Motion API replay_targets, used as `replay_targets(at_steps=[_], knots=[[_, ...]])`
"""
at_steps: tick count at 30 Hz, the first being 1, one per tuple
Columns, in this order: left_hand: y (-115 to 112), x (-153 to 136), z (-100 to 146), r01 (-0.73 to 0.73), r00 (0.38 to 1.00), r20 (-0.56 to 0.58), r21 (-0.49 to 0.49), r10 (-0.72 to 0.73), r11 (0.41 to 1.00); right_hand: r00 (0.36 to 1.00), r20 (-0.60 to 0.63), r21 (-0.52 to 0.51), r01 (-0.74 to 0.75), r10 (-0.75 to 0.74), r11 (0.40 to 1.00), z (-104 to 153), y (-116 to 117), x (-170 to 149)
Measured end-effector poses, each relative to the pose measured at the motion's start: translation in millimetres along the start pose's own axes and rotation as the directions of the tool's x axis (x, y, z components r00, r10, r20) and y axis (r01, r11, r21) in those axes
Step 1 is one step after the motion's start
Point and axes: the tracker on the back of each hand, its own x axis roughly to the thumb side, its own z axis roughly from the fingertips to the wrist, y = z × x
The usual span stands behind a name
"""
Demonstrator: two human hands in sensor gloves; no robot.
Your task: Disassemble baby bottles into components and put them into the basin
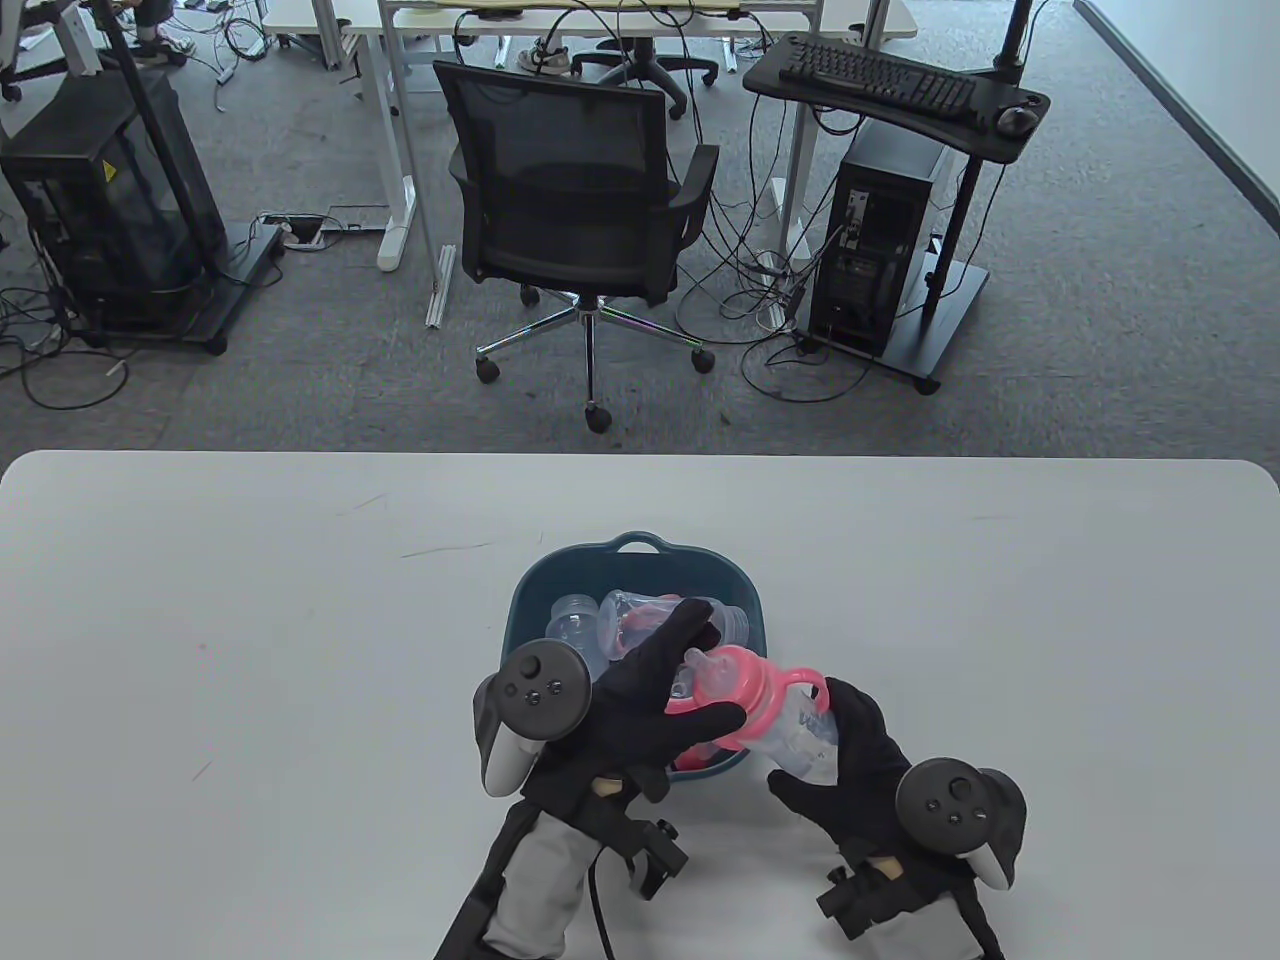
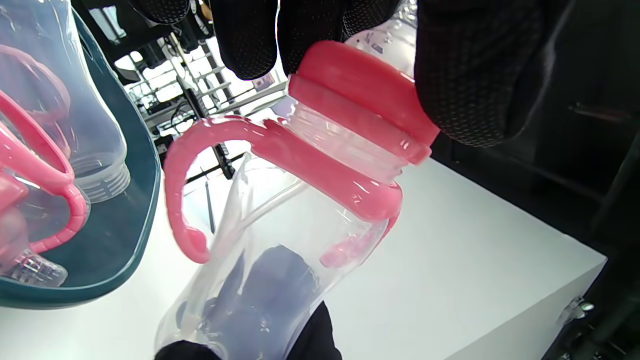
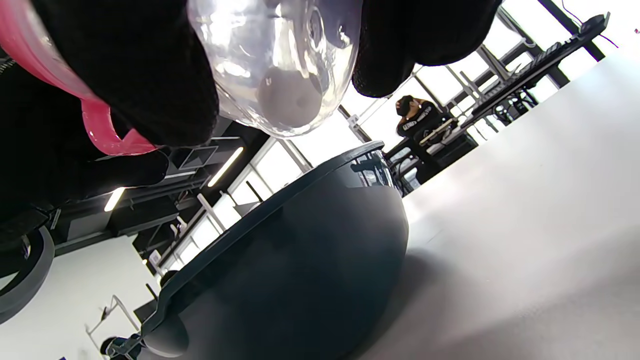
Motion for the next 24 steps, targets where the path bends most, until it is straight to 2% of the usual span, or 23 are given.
replay_targets(at_steps=[6, 15, 24], knots=[[-0.1, -2.3, -0.3, -0.045, 0.999, -0.006, -0.017, 0.044, 0.999, 1.000, 0.002, 0.008, 0.012, -0.012, 1.000, -0.3, 1.7, 0.6], [2.9, 5.1, 4.2, -0.065, 0.996, 0.066, 0.116, 0.057, 0.991, 0.999, -0.006, 0.011, 0.032, -0.032, 0.999, -0.4, 1.8, 0.4], [16.6, 21.6, 13.6, -0.093, 0.986, 0.155, 0.192, 0.063, 0.977, 0.999, -0.021, 0.031, 0.032, -0.032, 0.999, -0.6, 2.7, -0.7]])
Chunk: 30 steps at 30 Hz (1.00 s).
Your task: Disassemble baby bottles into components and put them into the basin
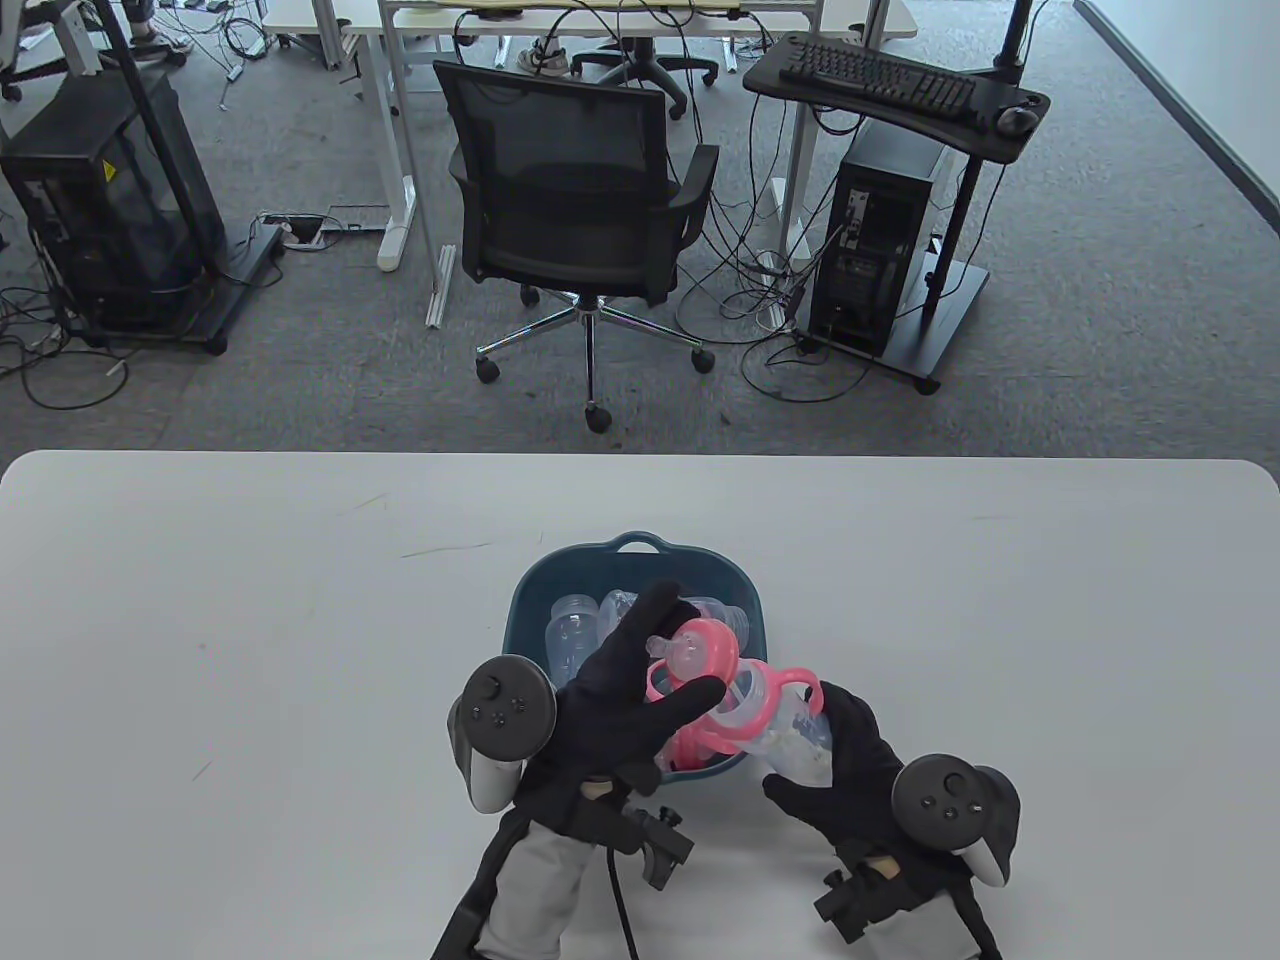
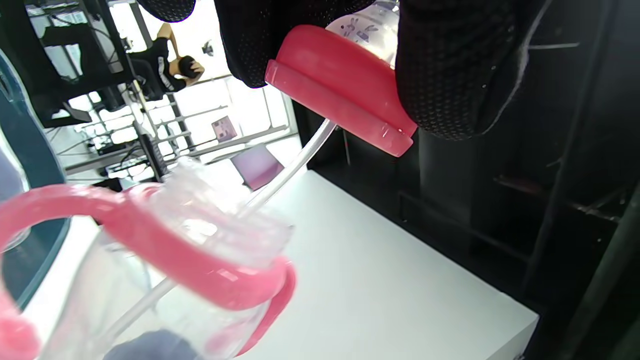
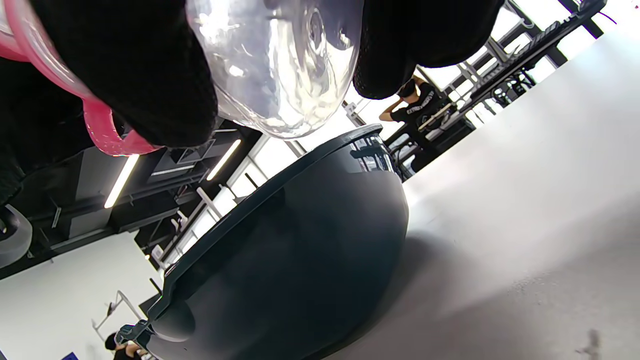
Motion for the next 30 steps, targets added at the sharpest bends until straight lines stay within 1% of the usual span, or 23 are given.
replay_targets(at_steps=[6, 11, 15, 21, 26, 30], knots=[[6.2, 15.3, 2.8, -0.019, 0.998, 0.058, 0.021, 0.017, 1.000, 1.000, -0.016, 0.010, 0.000, 0.000, 1.000, -0.1, 0.2, -1.7], [12.5, 23.4, 4.2, -0.055, 0.994, 0.095, 0.017, 0.054, 0.998, 1.000, -0.030, 0.020, -0.005, 0.005, 1.000, -0.1, 0.6, -2.7], [18.8, 24.3, 4.4, -0.066, 0.993, 0.105, 0.037, 0.061, 0.997, 0.999, -0.040, 0.026, -0.007, 0.008, 1.000, -0.3, 0.5, -3.5], [29.8, 19.6, 3.8, -0.120, 0.988, 0.104, 0.058, 0.114, 0.991, 0.999, -0.052, 0.031, -0.012, 0.013, 0.999, -0.4, 0.2, -4.6], [39.9, 26.0, 6.8, -0.195, 0.971, 0.159, 0.077, 0.181, 0.978, 0.998, -0.068, 0.036, -0.017, 0.019, 0.999, -0.4, -0.3, -6.1], [47.9, 27.9, 9.2, -0.196, 0.969, 0.170, 0.104, 0.177, 0.975, 0.997, -0.078, 0.031, -0.015, 0.017, 0.999, -0.6, -2.0, -8.0]])
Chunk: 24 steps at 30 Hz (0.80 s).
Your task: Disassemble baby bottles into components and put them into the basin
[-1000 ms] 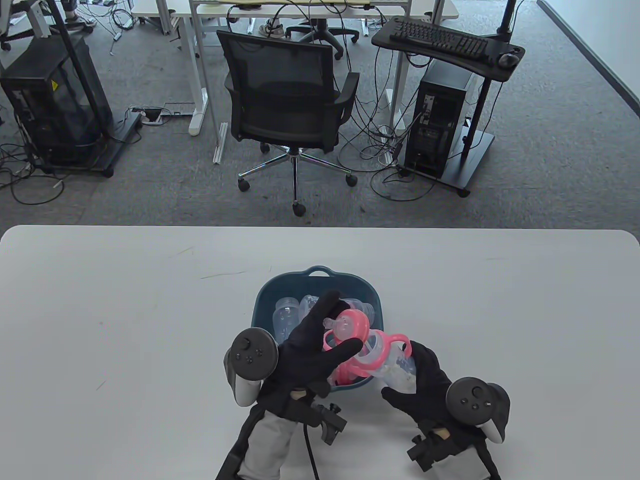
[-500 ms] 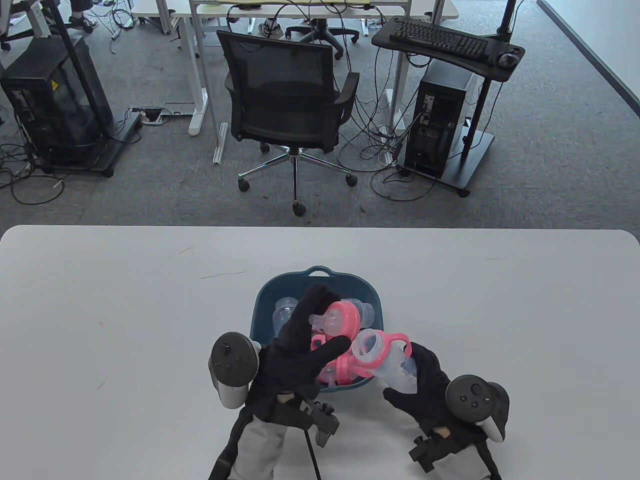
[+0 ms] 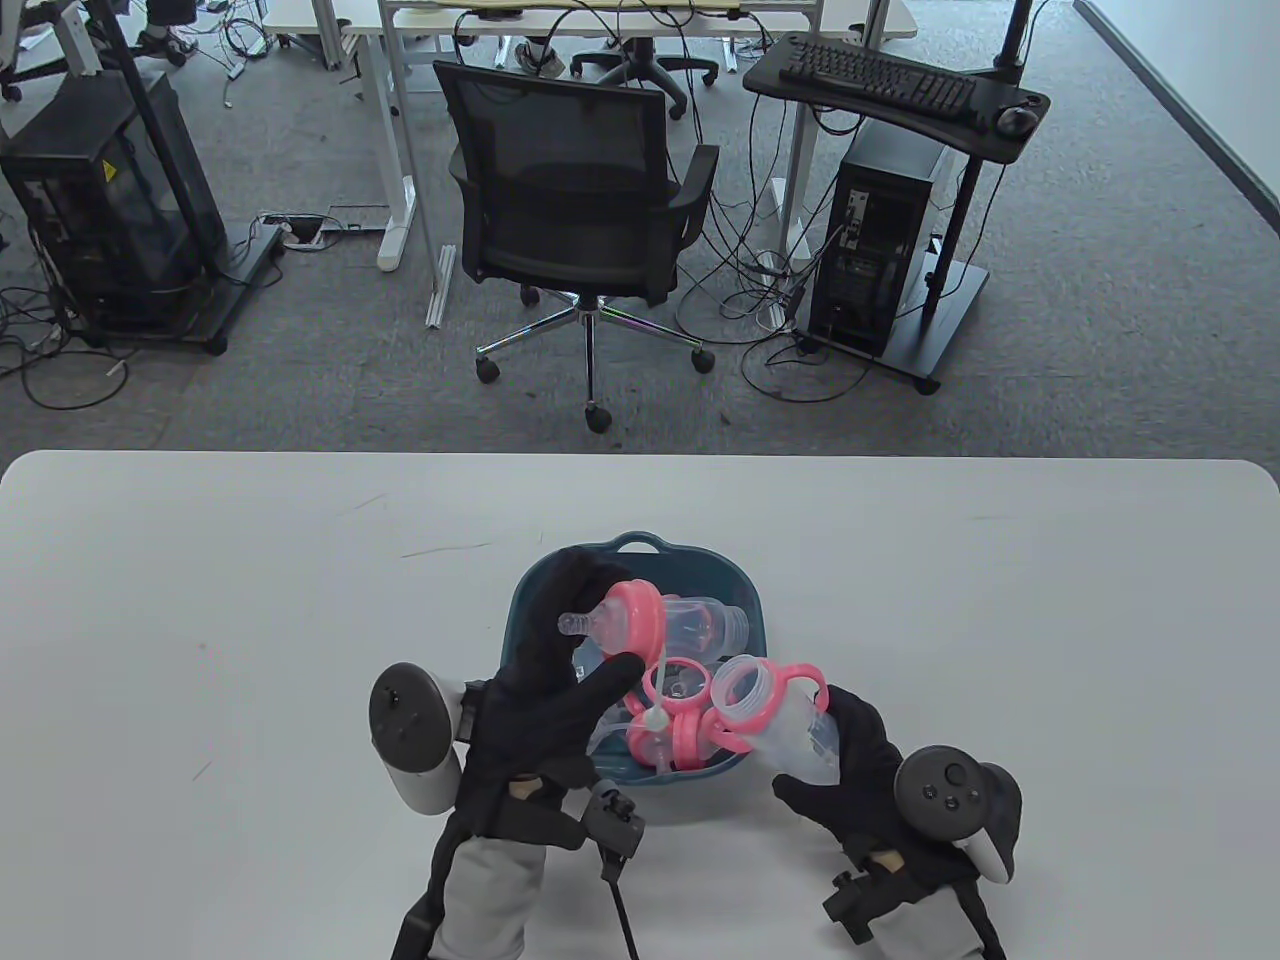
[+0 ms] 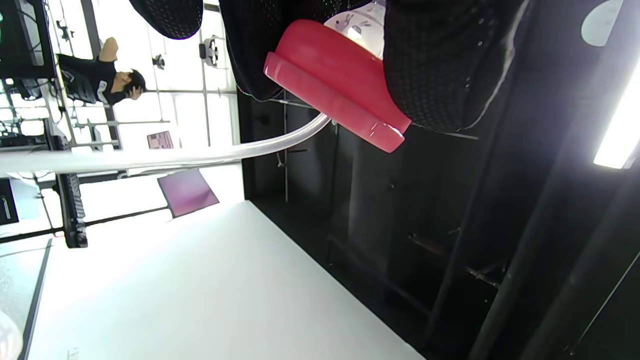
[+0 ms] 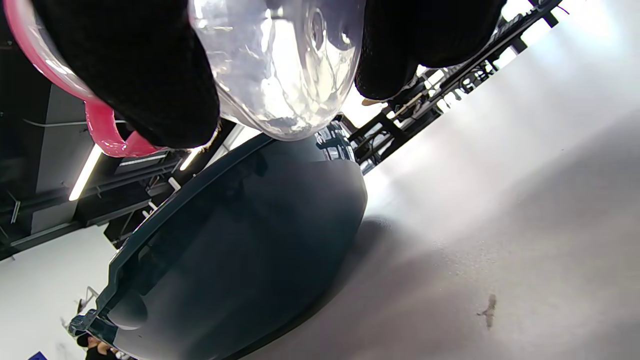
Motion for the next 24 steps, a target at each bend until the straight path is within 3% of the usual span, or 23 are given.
replay_targets(at_steps=[15, 24], knots=[[20.5, -51.7, 0.8, 0.150, 0.971, -0.192, 0.042, -0.139, 0.988, 1.000, -0.007, -0.017, 0.007, -0.007, 1.000, 0.2, -3.2, -4.2], [24.6, -80.8, 3.1, 0.343, 0.864, -0.351, -0.115, -0.361, 0.932, 1.000, -0.011, -0.013, 0.006, -0.006, 1.000, 0.5, -3.5, -5.4]])
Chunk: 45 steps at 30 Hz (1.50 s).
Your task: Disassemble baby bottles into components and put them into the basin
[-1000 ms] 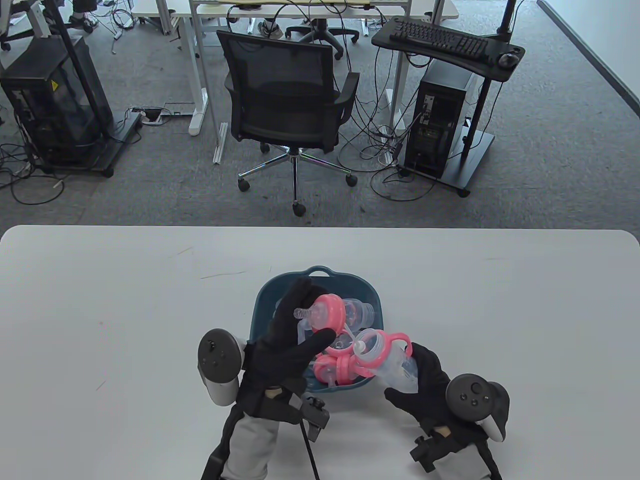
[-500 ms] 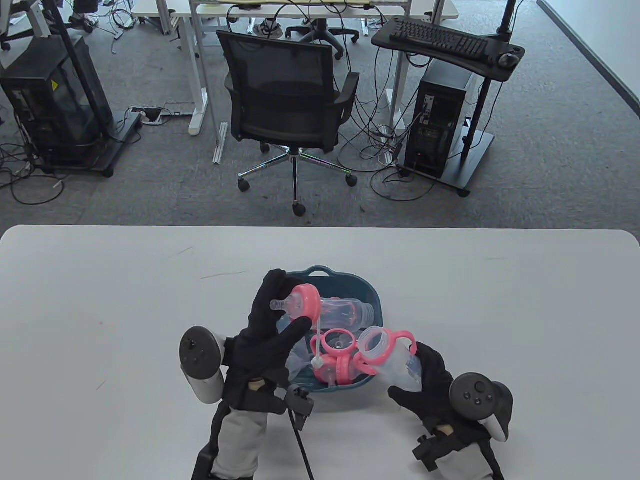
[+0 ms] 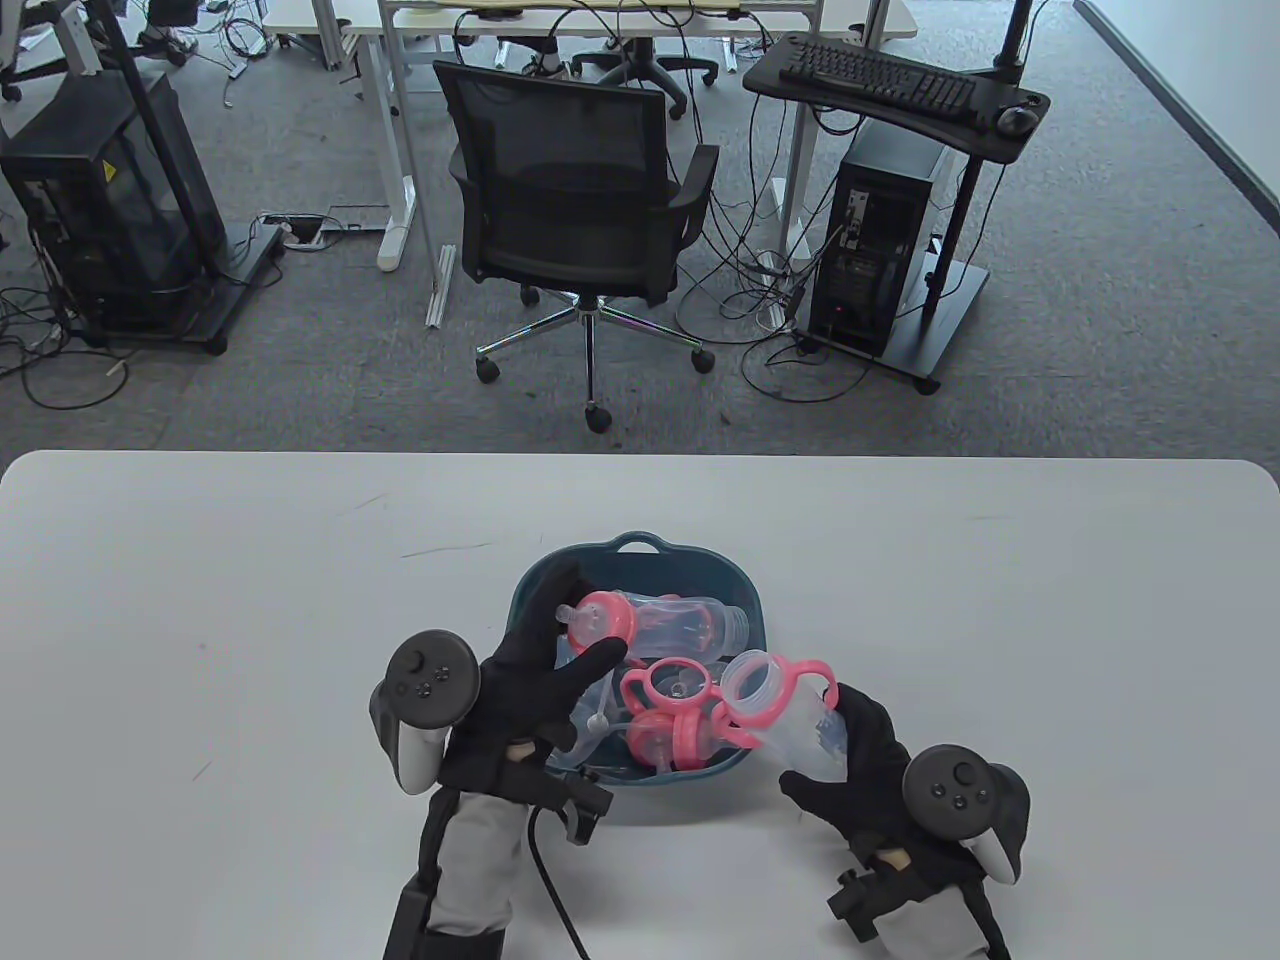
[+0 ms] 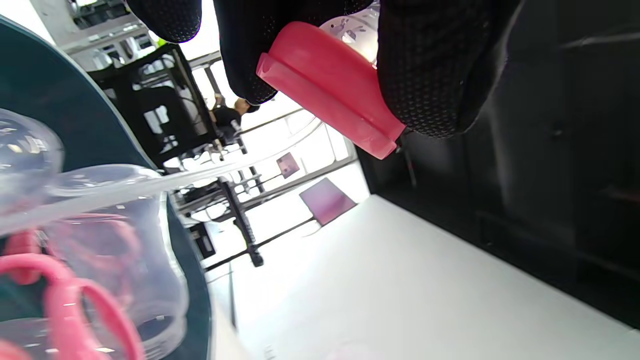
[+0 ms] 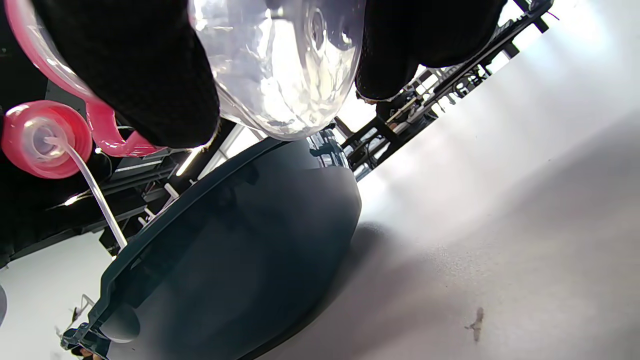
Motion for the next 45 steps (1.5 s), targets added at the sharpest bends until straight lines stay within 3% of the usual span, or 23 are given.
replay_targets(at_steps=[9, 15, 20, 28, 32, 45], knots=[[-9.5, -11.3, -5.4, 0.168, 0.977, -0.108, -0.150, -0.185, 0.974, 1.000, 0.000, 0.002, -0.002, 0.002, 1.000, 0.3, 0.0, -1.3], [-18.5, -17.8, -6.9, 0.254, 0.948, -0.142, -0.200, -0.284, 0.946, 1.000, 0.003, 0.003, 0.000, 0.000, 1.000, -0.4, 0.1, -1.7], [-28.3, -17.8, -8.9, 0.343, 0.908, -0.158, -0.254, -0.388, 0.904, 1.000, 0.003, 0.005, -0.001, 0.001, 1.000, -0.6, 1.3, -2.6], [-54.5, -22.0, -10.6, 0.505, 0.799, -0.151, -0.358, -0.582, 0.785, 1.000, 0.001, 0.007, -0.002, 0.002, 1.000, -0.5, 2.2, -3.4], [-54.9, -15.4, -10.1, 0.526, 0.791, -0.142, -0.336, -0.595, 0.781, 1.000, 0.004, 0.011, -0.004, 0.003, 1.000, -0.6, 2.8, -3.5], [-36.7, 37.9, 3.3, 0.453, 0.890, 0.002, -0.107, -0.456, 0.885, 1.000, 0.005, 0.009, -0.004, 0.004, 1.000, -0.7, 3.4, -4.4]])
